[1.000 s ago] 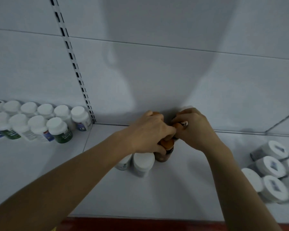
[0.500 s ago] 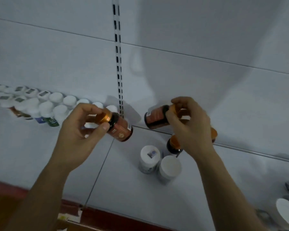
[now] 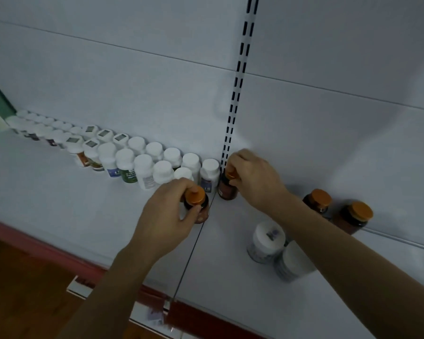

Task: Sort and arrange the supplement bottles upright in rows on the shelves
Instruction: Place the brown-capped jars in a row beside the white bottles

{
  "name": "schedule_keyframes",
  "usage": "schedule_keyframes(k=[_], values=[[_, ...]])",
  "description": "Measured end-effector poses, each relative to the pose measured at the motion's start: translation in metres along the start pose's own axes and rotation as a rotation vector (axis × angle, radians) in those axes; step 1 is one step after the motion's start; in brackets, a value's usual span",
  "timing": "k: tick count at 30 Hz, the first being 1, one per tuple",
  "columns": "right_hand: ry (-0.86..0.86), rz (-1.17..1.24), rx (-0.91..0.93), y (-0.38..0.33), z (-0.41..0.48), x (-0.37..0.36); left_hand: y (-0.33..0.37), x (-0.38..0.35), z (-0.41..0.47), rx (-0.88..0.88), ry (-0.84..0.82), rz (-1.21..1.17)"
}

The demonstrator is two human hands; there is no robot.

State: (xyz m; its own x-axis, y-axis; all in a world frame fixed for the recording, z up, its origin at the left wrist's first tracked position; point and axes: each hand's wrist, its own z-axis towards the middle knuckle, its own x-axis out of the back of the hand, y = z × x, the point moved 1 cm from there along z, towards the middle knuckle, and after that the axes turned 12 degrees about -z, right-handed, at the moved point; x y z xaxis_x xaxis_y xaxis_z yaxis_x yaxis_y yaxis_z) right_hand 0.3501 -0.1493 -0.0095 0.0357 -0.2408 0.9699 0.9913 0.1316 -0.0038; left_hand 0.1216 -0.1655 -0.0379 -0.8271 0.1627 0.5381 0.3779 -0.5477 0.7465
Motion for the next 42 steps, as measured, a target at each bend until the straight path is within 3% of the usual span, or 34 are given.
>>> schedule_keyframes(k=[3,6,10,16,21,23,26,31,33,38,40,42], values=[[-0.003,-0.023,-0.029,0.003,-0.006,0.002,0.005,0.002,0.021,-0.090,-0.076,0.198],[0.118,0.054,-0.100,0.009,-0.026,0.017,0.012,0.006,0.045,-0.161,-0.132,0.407],[0.099,0.068,-0.187,0.021,-0.054,0.038,0.012,0.003,0.066,-0.143,-0.259,0.480],[0.257,0.160,-0.437,0.049,-0.108,0.063,0.005,-0.003,0.069,-0.098,-0.279,0.565],[0.358,0.022,-0.695,0.103,-0.156,0.052,0.036,-0.024,0.061,-0.211,-0.206,0.338],[0.252,-0.014,-0.675,0.119,-0.170,0.040,0.055,-0.044,0.054,-0.243,-0.277,0.167],[0.070,0.128,-0.692,0.124,-0.181,0.026,0.072,-0.079,0.047,-0.249,-0.397,-0.012],[0.188,0.142,-0.700,0.124,-0.188,0.020,0.092,-0.126,0.046,-0.216,-0.508,-0.133],[0.288,0.172,-0.765,0.120,-0.190,0.025,0.091,-0.135,0.042,-0.226,-0.472,-0.076],[0.699,0.505,-0.911,0.085,-0.173,0.066,0.067,-0.114,0.024,-0.151,-0.145,-0.102],[0.621,0.592,-0.806,0.067,-0.150,0.073,0.052,-0.097,0.016,-0.136,-0.103,-0.080],[0.421,0.536,-0.627,0.050,-0.122,0.070,0.036,-0.081,0.006,-0.105,-0.094,-0.038]])
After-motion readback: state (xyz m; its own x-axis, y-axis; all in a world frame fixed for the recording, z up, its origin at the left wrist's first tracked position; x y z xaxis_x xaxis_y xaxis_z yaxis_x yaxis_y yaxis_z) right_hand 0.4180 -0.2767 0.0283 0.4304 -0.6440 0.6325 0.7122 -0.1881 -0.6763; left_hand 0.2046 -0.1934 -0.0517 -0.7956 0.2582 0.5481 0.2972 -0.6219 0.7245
